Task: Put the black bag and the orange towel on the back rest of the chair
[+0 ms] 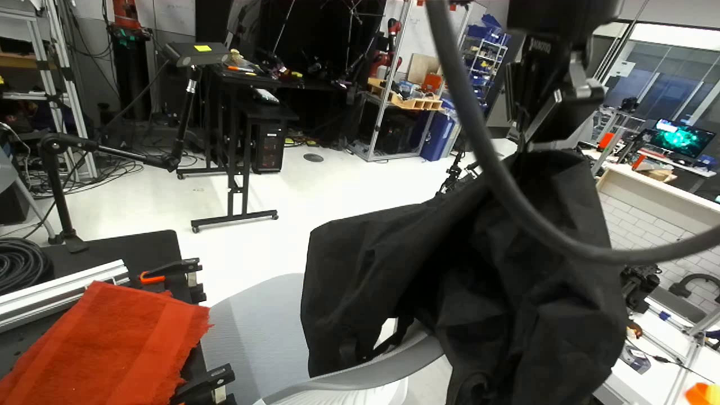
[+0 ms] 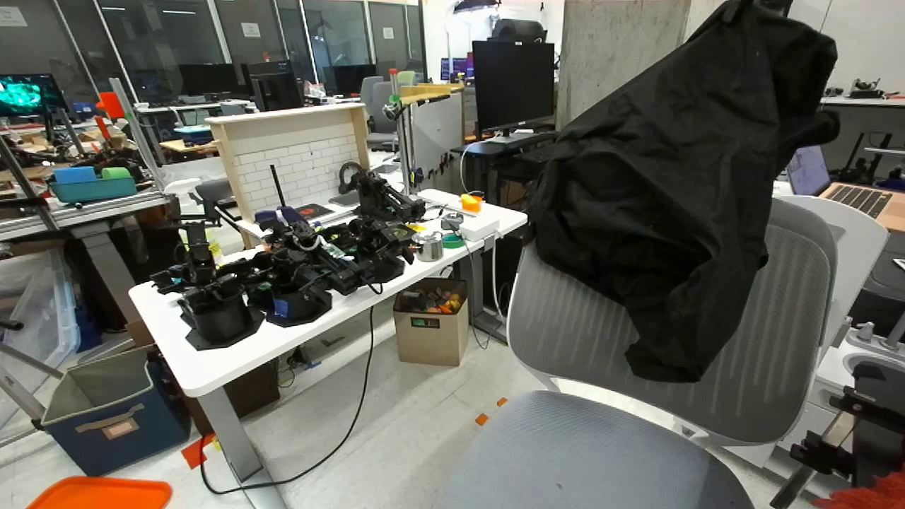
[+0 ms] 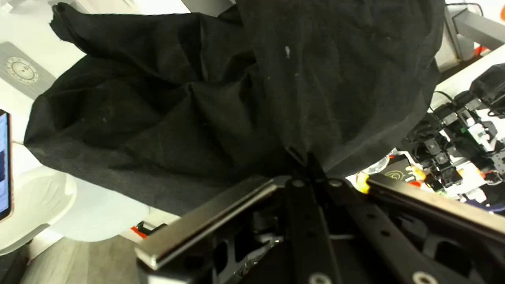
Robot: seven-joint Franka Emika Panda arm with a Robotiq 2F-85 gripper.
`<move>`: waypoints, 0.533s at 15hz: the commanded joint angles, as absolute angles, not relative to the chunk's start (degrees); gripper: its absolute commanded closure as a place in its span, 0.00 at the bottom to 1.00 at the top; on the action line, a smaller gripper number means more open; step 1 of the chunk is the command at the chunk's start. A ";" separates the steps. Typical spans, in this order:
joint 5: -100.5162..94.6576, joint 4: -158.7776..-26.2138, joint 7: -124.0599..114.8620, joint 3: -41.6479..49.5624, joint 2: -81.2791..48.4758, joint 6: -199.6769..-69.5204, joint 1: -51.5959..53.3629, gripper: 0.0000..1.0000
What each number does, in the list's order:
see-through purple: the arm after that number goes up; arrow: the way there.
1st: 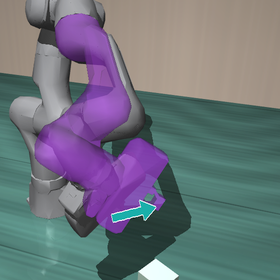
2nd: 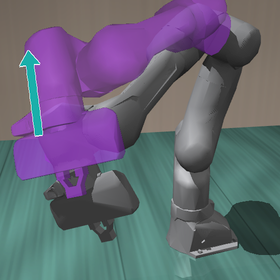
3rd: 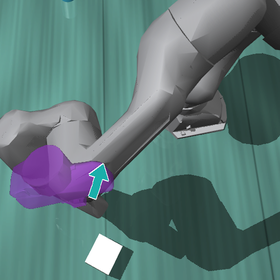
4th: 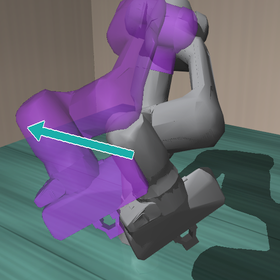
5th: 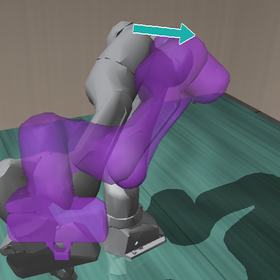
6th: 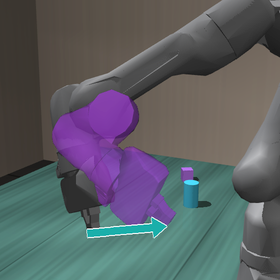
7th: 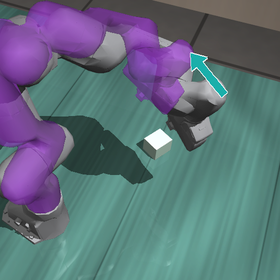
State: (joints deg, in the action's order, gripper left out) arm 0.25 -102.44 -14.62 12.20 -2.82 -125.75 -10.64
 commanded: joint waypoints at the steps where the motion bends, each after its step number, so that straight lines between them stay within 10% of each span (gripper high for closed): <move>1: 0.12 -99.42 -14.18 12.36 -6.23 -123.07 -11.30 0.99; 8: -1.44 -93.62 -14.37 13.14 -15.69 -116.91 -12.17 0.99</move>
